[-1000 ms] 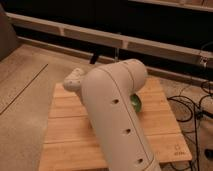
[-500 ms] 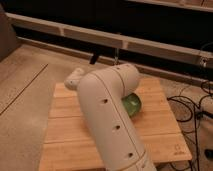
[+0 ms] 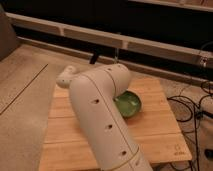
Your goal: Wipe the white sponge on the table
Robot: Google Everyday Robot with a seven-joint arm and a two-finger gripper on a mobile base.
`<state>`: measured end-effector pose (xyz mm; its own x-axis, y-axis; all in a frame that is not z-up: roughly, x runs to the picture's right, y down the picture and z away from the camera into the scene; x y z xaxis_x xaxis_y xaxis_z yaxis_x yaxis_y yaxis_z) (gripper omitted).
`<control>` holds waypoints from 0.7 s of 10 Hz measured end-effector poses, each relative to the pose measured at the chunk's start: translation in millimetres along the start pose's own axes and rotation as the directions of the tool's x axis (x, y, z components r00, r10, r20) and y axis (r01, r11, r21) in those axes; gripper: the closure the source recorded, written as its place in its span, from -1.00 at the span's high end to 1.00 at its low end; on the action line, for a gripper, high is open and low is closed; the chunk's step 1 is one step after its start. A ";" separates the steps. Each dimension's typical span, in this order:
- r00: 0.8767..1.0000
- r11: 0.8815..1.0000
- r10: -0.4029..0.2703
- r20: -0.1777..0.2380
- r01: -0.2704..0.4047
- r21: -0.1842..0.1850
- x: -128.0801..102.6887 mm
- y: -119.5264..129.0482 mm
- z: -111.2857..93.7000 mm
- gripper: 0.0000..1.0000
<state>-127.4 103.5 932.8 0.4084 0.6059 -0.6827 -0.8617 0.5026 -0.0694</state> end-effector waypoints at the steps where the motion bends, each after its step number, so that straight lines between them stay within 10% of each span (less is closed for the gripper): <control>1: 1.000 1.000 -0.006 0.020 0.006 -0.029 -2.3 15.7 -4.8 -1.00; 7: 0.999 0.984 0.044 0.010 -0.042 -0.172 59.6 55.7 -11.6 -1.00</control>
<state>-154.6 160.5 879.7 0.3730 0.6338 -0.6776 -0.9169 0.3636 -0.1647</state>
